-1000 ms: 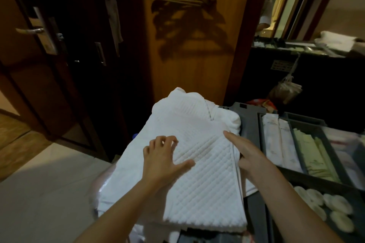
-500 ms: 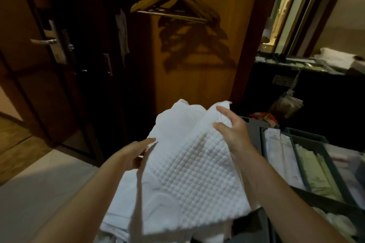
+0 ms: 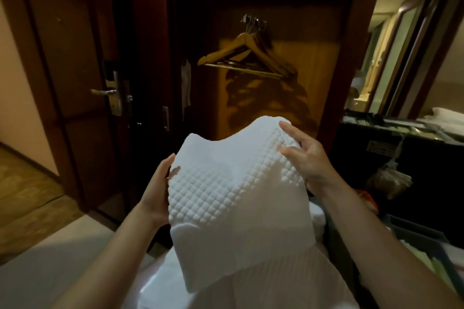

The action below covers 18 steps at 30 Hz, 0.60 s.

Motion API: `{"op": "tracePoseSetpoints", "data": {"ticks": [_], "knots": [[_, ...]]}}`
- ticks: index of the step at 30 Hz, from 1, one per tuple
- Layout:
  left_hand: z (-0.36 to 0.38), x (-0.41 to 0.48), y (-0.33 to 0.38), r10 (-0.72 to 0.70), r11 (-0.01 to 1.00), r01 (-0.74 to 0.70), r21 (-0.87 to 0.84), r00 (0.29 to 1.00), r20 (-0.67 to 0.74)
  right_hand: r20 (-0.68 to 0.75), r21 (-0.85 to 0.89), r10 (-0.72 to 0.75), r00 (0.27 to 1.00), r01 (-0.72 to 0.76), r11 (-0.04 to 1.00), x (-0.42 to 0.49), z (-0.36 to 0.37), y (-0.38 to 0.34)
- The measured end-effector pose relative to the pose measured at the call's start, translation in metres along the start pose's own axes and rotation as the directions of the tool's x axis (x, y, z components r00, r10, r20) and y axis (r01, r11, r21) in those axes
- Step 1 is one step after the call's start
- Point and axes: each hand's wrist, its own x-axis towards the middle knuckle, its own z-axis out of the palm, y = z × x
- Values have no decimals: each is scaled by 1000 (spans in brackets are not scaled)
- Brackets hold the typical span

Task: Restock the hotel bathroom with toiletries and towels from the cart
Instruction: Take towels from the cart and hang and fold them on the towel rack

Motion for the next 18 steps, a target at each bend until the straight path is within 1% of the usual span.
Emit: {"op": "tracePoseSetpoints", "data": {"ticks": [2,5,7,9,13,14,16,18], "knots": [[8,-5,4,4,1000,-4,30,1000,17,15,-9,-14,1000,14,1000,7,-3,-5],[18,-15,10,-5,997,7,74,1000,-29,90,-49,-8,996,12,999,15,-6,-10],[26,-23,17,4,995,4,102,997,-74,130,-103,20,991,-7,995,19,-8,-14],[36,-32,23,28,992,-15,129,995,-96,132,-153,64,989,-44,987,22,-9,-14],[57,-46,30,118,976,-85,199,980,-160,113,-283,126,986,-90,955,25,-11,-6],[64,-48,30,148,970,-109,217,974,-172,99,-287,166,981,-131,949,25,-11,-3],[79,-51,29,217,954,-162,254,954,-206,86,-228,253,964,-228,947,22,-8,2],[95,-52,26,290,933,-215,290,924,-249,114,-205,276,954,-249,947,18,-6,2]]}}
